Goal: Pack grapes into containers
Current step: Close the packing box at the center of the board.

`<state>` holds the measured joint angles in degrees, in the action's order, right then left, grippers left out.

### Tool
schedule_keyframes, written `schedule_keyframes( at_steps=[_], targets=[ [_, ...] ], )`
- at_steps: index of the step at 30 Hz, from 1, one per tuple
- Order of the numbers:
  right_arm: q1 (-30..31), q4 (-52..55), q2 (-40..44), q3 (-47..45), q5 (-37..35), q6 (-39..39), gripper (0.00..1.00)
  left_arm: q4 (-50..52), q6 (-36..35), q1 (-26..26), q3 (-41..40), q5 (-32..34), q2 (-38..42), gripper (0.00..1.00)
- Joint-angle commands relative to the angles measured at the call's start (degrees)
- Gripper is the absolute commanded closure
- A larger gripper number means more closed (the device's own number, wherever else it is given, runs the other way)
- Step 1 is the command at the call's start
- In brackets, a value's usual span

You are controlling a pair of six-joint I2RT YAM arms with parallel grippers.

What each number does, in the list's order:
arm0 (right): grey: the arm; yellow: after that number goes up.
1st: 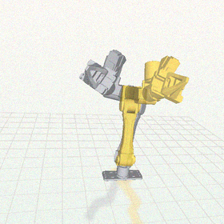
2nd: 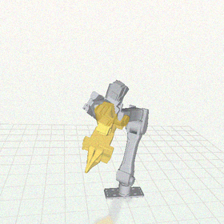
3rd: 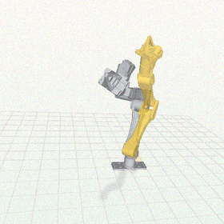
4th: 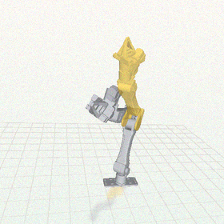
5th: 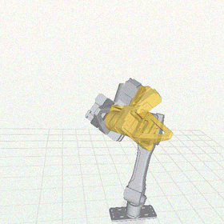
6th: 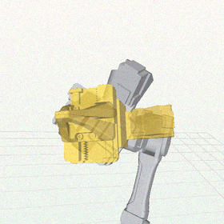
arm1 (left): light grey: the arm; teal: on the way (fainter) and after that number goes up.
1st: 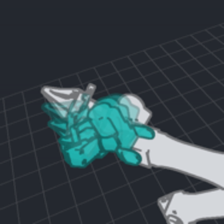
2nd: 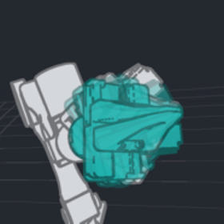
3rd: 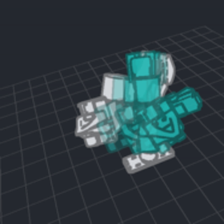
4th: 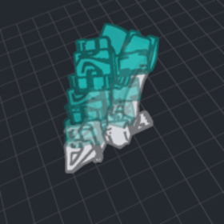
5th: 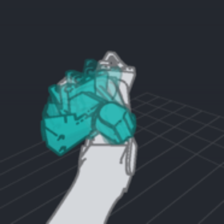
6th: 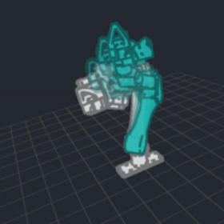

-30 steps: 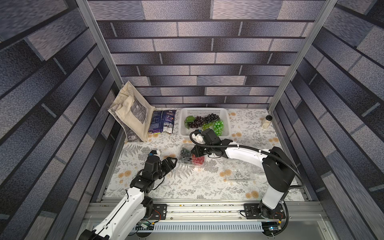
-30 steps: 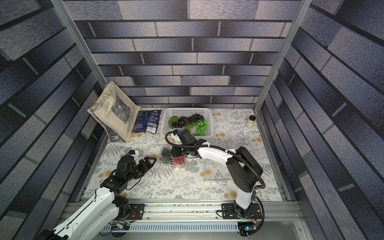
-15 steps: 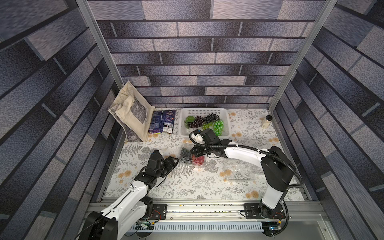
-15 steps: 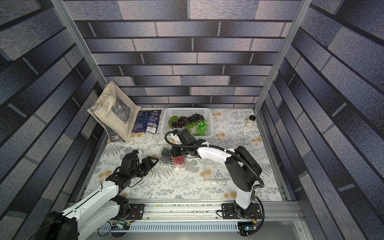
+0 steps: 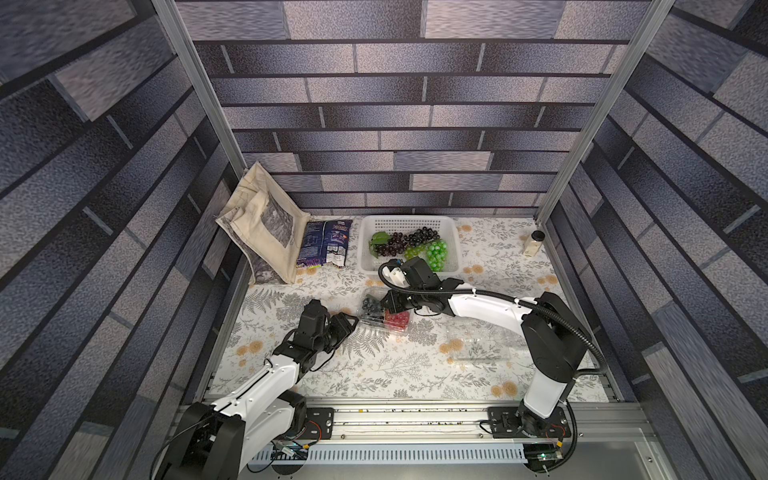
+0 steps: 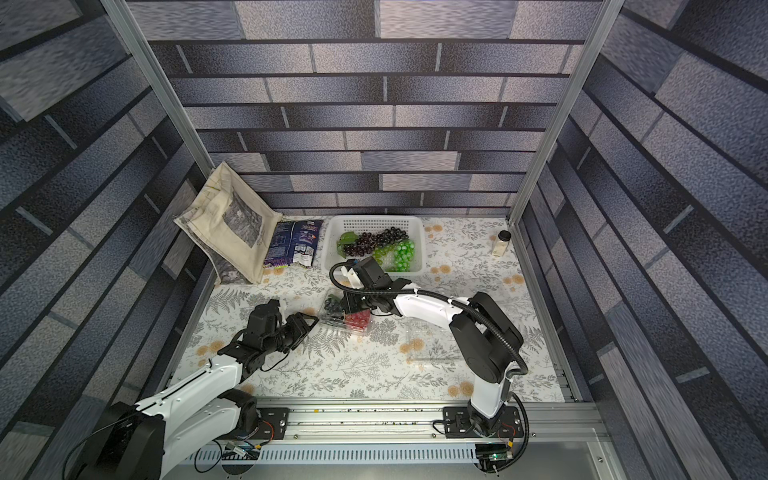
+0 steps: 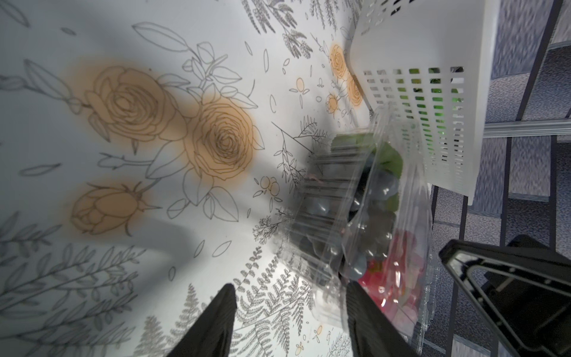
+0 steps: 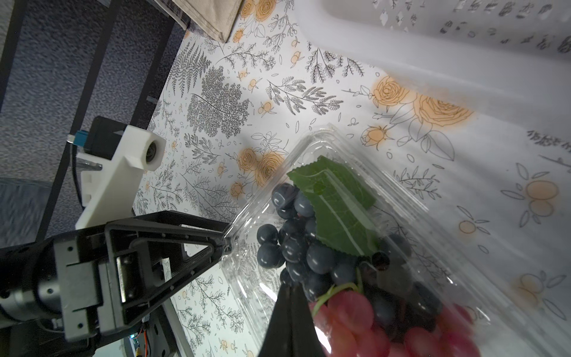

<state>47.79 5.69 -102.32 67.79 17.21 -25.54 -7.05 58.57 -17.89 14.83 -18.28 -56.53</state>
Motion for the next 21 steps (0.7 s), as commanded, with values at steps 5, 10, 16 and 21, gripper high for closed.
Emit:
schedule_keyframes(
  at_steps=[5,10,16,21],
  targets=[
    [0.4,-1.5,-1.4,0.1,0.5,-1.0,1.00,-0.9,0.7,0.5,1.5,0.0,0.5,0.44],
    [0.4,-1.6,-1.2,-0.1,0.6,-1.0,1.00,-0.4,1.1,0.5,1.4,0.6,1.0,0.44],
    [0.4,-1.6,-1.1,-0.2,0.7,-1.1,1.00,0.7,1.2,1.3,1.5,0.8,2.6,0.43],
    [0.4,-1.6,-1.1,-0.2,0.8,-1.0,1.00,0.7,0.8,1.8,1.8,0.3,1.9,0.43]
  ],
)
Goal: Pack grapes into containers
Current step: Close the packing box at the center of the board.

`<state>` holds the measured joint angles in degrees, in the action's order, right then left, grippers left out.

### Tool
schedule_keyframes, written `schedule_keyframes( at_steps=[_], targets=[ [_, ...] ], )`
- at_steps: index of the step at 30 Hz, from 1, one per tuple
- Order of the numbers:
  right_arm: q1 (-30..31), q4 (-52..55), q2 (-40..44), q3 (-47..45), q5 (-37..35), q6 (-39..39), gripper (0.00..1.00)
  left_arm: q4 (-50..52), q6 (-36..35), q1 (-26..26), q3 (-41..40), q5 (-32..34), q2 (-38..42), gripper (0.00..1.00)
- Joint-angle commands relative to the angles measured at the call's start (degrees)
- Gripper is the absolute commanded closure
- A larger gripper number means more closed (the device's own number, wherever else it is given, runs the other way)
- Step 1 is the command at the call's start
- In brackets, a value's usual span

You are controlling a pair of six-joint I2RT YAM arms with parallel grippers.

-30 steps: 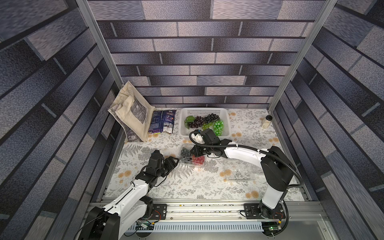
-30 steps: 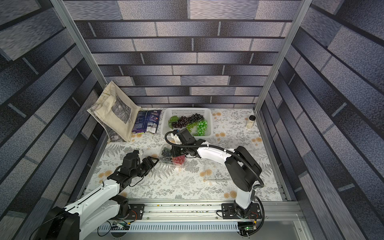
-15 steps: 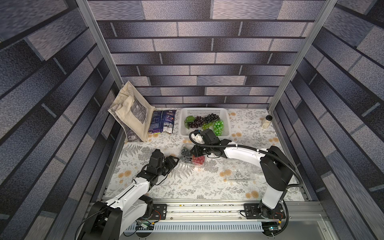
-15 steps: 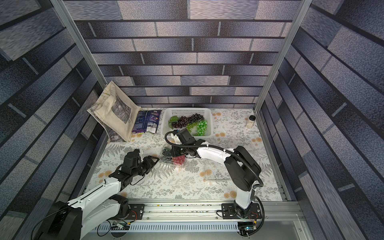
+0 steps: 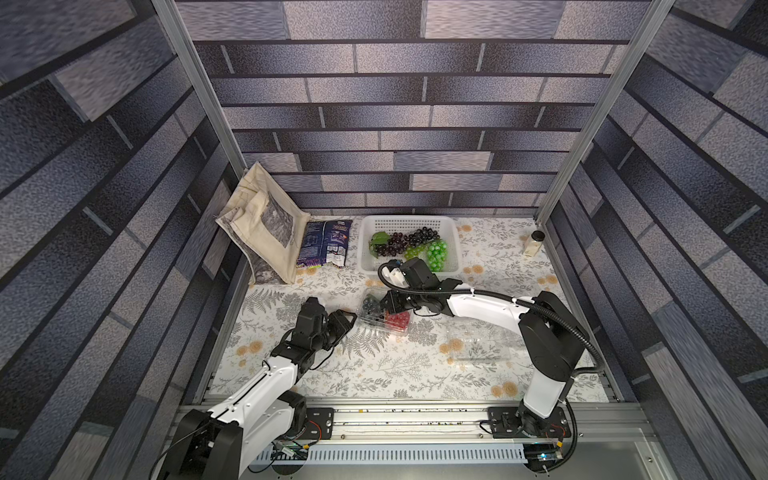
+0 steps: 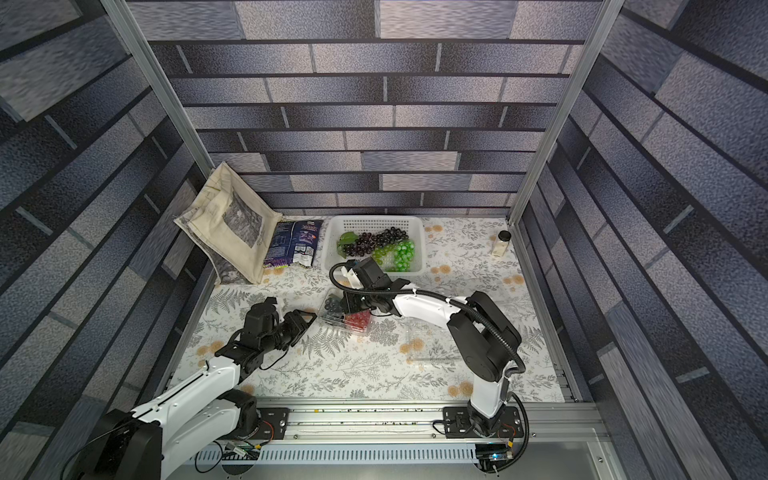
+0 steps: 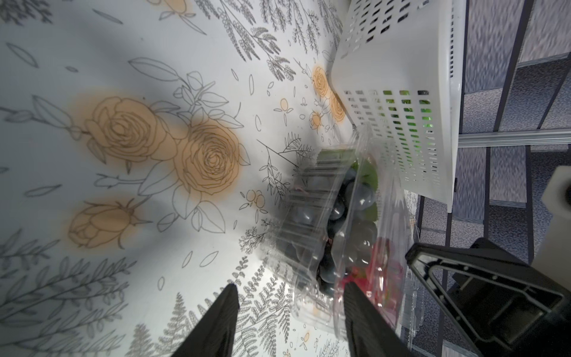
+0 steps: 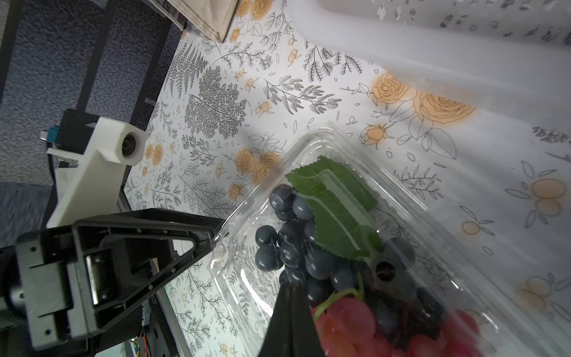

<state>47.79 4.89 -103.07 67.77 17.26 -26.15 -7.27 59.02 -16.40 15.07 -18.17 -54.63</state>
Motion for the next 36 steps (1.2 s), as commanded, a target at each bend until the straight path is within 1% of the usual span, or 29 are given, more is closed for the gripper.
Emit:
schedule_keyframes(
  at_steps=[1,8,15,17,25,31,34,36],
  targets=[
    [0.4,-0.8,-0.4,-0.2,0.8,-0.4,1.00,0.7,0.3,0.3,1.5,-0.1,-0.3,0.43],
    [0.4,-0.8,-0.6,0.0,0.8,-0.4,1.00,-1.6,0.5,0.1,2.0,-1.3,-2.8,0.43],
    [0.4,-0.7,-0.9,0.1,0.8,-0.6,1.00,-3.4,0.6,-1.3,2.9,-1.2,-5.0,0.45],
    [0.4,-0.7,-0.9,0.0,0.8,-0.5,1.00,-4.3,1.2,-1.7,2.9,-1.0,-5.5,0.47],
    [0.5,-0.5,-1.2,0.0,0.9,-0.6,1.00,-4.5,1.5,-3.2,3.4,-0.4,-6.2,0.51],
    [0.5,-0.5,-1.8,0.0,1.0,-0.7,1.00,-5.2,1.2,-3.2,3.4,0.0,-7.2,0.55],
    [0.4,-0.6,-2.1,0.0,1.0,-0.7,1.00,-6.1,1.2,-3.2,3.3,0.3,-8.2,0.59],
    [0.5,-0.7,-2.2,-0.1,1.1,-0.7,1.00,-7.3,1.6,-3.3,3.0,0.7,-8.6,0.61]
  ],
)
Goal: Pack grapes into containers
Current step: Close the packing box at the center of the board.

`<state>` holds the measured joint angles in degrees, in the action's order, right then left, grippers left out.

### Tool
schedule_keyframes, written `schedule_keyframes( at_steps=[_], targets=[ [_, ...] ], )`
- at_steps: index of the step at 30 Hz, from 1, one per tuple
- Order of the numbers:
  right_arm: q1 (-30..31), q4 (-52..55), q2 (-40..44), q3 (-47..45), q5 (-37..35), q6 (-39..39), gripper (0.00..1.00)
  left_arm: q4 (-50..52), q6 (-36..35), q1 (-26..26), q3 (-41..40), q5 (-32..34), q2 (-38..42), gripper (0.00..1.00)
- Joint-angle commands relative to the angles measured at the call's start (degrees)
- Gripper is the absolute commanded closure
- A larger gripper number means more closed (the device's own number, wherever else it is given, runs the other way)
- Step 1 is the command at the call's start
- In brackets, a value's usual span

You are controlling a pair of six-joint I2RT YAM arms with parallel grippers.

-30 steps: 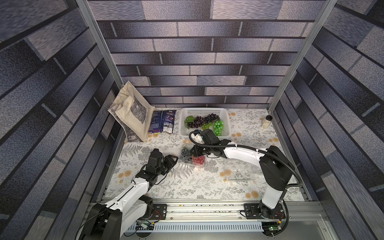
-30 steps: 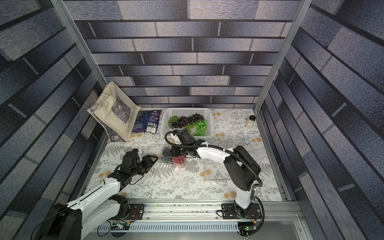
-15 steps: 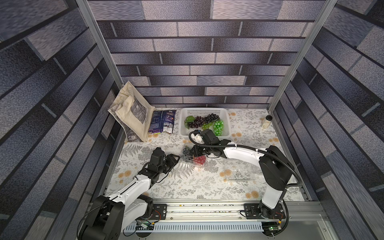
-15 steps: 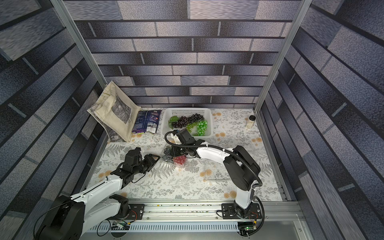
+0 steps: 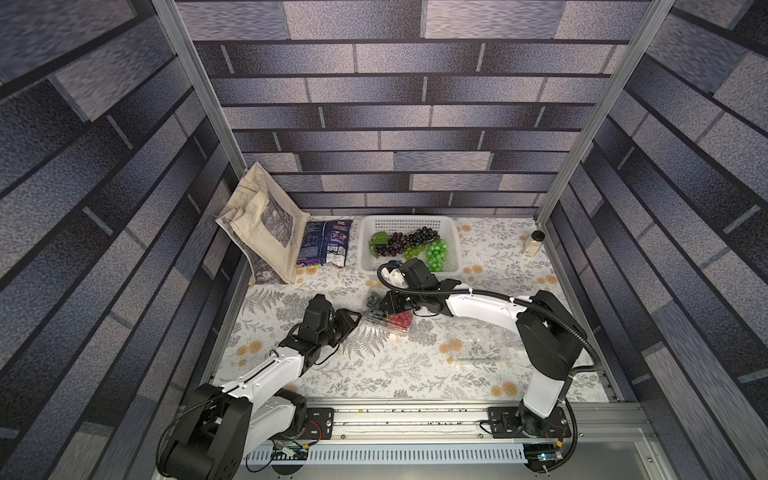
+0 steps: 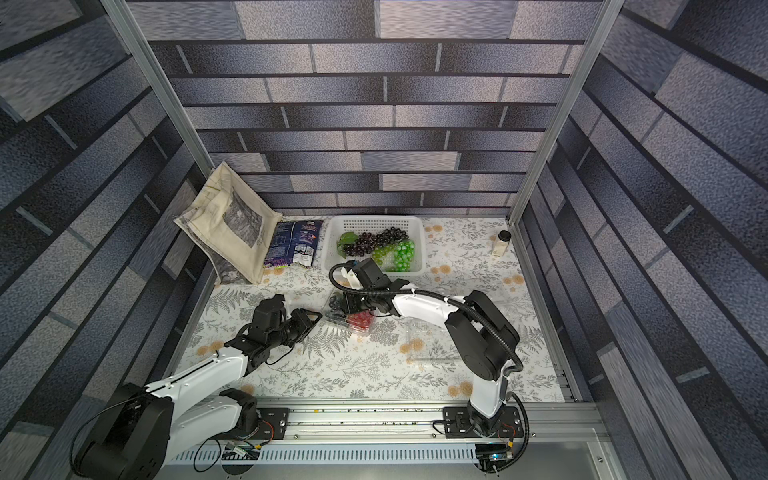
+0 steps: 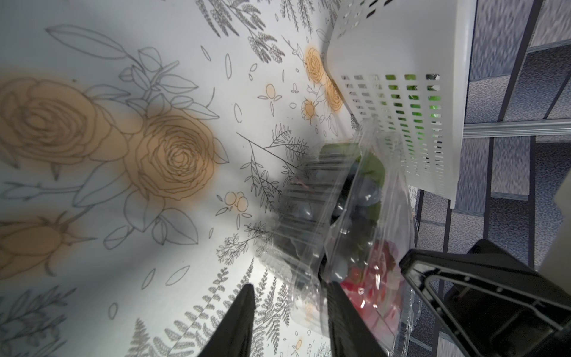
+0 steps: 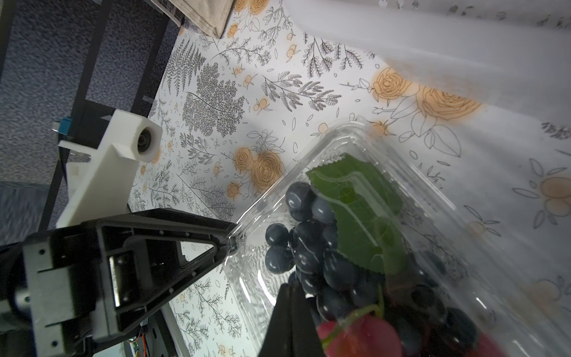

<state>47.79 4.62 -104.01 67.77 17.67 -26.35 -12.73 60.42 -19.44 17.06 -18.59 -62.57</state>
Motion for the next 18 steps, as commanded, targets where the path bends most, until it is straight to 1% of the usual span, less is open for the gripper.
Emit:
schedule_keyframes(
  at_steps=[1,3,6,12,18],
  targets=[
    [0.4,-0.3,-1.4,-0.1,0.7,-0.6,1.00,-2.4,0.3,-0.3,1.0,1.0,-1.0,0.61],
    [0.4,-0.5,-1.4,-0.2,0.7,-0.7,1.00,-3.1,0.5,-0.5,1.0,1.0,-1.5,0.63],
    [0.4,-0.7,-1.5,-0.3,0.8,-0.7,1.00,-3.9,1.2,-0.7,0.3,1.8,-1.5,0.70],
    [0.4,-0.8,-1.5,-0.6,0.8,-0.8,1.00,-4.1,1.5,-1.0,0.4,2.2,-1.4,0.70],
    [0.4,-0.9,-1.5,-0.8,0.9,-0.8,1.00,-5.7,2.0,-1.8,0.2,2.5,-3.2,0.75]
  ],
)
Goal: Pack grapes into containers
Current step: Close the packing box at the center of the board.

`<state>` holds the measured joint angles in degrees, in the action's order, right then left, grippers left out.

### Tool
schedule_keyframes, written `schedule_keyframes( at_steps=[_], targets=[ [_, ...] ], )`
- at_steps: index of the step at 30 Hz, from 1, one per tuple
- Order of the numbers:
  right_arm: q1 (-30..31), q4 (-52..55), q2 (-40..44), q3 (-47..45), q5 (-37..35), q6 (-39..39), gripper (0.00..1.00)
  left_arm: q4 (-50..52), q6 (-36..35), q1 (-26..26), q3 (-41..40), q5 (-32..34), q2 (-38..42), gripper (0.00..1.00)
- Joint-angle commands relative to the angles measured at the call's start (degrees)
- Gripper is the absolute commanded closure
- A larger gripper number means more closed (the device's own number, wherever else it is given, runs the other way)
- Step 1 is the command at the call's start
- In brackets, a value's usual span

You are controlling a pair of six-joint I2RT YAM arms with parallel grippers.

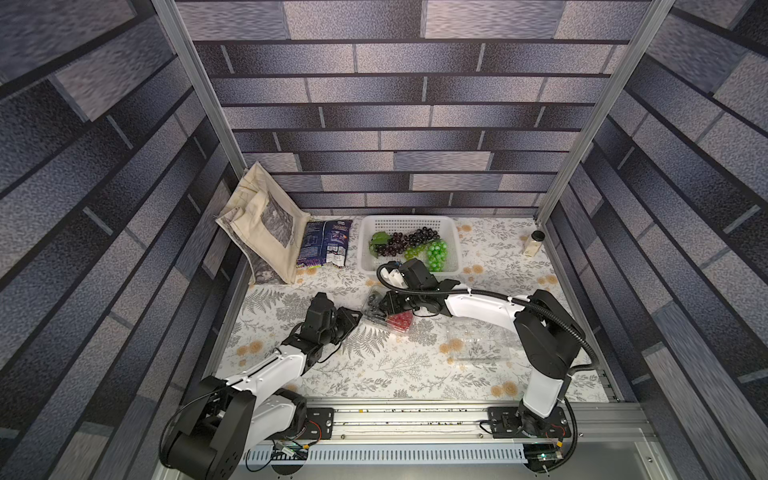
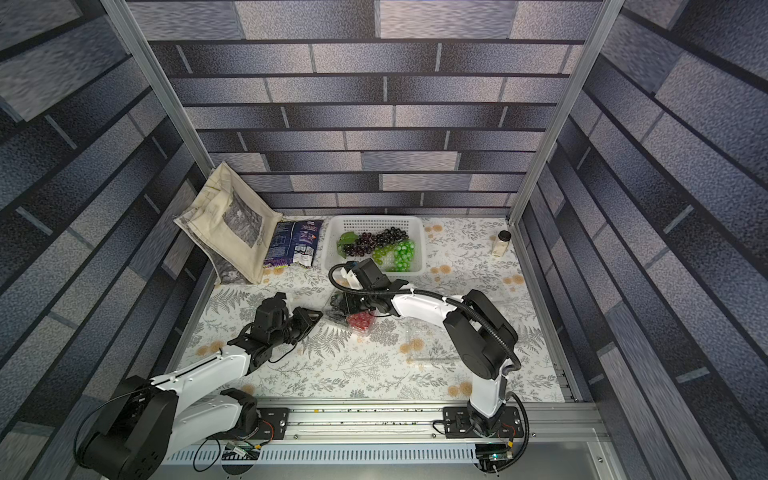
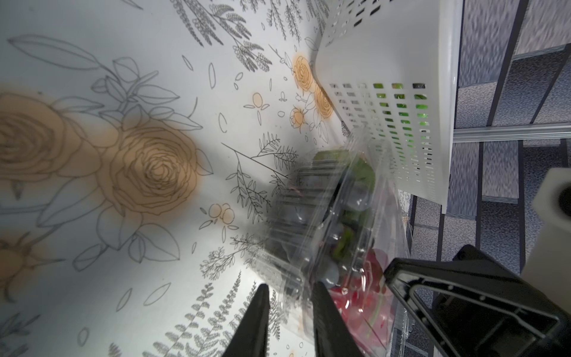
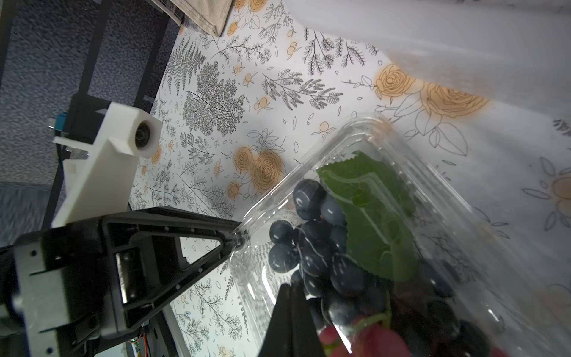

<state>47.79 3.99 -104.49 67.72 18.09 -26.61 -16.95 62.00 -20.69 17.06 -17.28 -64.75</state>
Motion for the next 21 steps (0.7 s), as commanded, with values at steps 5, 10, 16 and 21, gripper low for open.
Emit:
schedule_keyframes(
  at_steps=[5,10,16,21],
  targets=[
    [0.3,-0.5,-0.9,-0.9,0.5,-0.5,1.00,-2.5,0.6,-1.0,0.1,1.9,-2.2,0.76],
    [0.4,-0.3,-0.8,-1.0,0.4,-0.4,1.00,-3.1,0.8,-1.1,0.1,2.4,-3.0,0.81],
    [0.4,-0.2,-1.0,-1.1,0.3,-0.4,1.00,-3.9,1.1,-1.4,-0.1,2.7,-4.2,0.84],
    [0.4,-0.3,-0.9,-1.2,0.3,-0.3,1.00,-3.9,1.1,-1.4,-0.2,2.6,-4.5,0.85]
  ],
)
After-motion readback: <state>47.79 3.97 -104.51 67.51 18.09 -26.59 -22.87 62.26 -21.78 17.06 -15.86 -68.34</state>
